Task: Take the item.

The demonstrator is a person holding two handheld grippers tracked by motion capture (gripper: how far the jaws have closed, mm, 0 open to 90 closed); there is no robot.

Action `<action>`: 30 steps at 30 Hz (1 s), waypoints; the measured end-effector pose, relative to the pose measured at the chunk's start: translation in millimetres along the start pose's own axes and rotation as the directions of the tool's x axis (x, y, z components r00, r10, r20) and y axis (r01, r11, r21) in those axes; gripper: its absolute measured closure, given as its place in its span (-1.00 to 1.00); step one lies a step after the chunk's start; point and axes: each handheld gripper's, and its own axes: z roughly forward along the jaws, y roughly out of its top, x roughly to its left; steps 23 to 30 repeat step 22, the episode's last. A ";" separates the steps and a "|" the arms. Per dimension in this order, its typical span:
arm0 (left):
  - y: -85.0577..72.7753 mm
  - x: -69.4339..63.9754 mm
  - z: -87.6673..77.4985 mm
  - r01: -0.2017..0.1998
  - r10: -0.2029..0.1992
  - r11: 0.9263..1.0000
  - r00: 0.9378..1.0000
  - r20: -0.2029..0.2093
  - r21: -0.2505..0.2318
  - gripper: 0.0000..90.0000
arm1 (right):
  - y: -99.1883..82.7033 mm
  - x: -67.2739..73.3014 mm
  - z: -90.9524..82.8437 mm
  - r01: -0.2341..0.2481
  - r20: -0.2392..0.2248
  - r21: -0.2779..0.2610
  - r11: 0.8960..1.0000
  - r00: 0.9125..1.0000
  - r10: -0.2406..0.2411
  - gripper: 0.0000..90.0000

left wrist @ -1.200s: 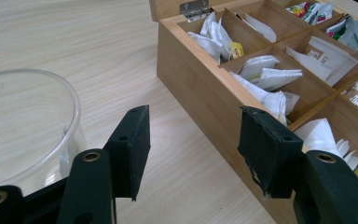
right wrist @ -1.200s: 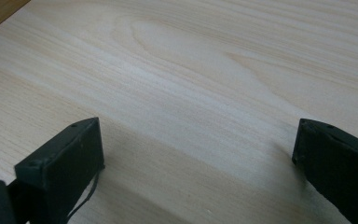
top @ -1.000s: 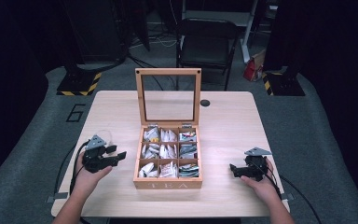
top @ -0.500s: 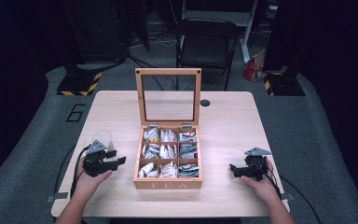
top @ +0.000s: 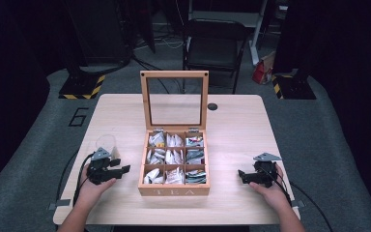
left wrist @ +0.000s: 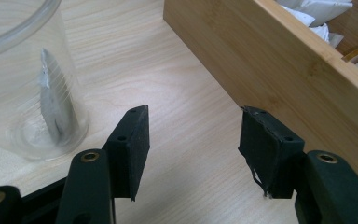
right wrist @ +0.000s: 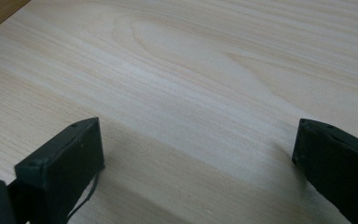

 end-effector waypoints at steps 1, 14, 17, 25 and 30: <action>-0.7 -0.5 1.4 0.008 -0.008 1.000 1.000 -0.005 -0.010 -0.05 | 0.0 0.0 0.0 -0.001 0.000 0.000 1.000 1.000 0.001 -0.97; -2.1 -0.2 1.8 0.017 -0.017 1.000 1.000 -0.005 0.003 -0.06 | -0.1 -0.8 -0.4 0.010 -0.008 0.003 1.000 1.000 -0.010 -0.97; -1.9 -0.3 1.9 0.013 -0.013 1.000 1.000 -0.009 0.001 -0.06 | 0.1 -0.2 0.0 0.002 -0.002 0.000 1.000 1.000 -0.002 -0.97; -0.6 -2.0 0.9 0.010 -0.010 1.000 1.000 -0.002 -0.004 -0.07 | 0.1 -0.3 0.0 0.003 -0.003 0.000 1.000 1.000 -0.003 -0.97; -0.6 -2.0 0.9 0.010 -0.010 1.000 1.000 -0.002 -0.004 -0.07 | 0.1 -0.3 0.0 0.003 -0.003 0.000 1.000 1.000 -0.003 -0.97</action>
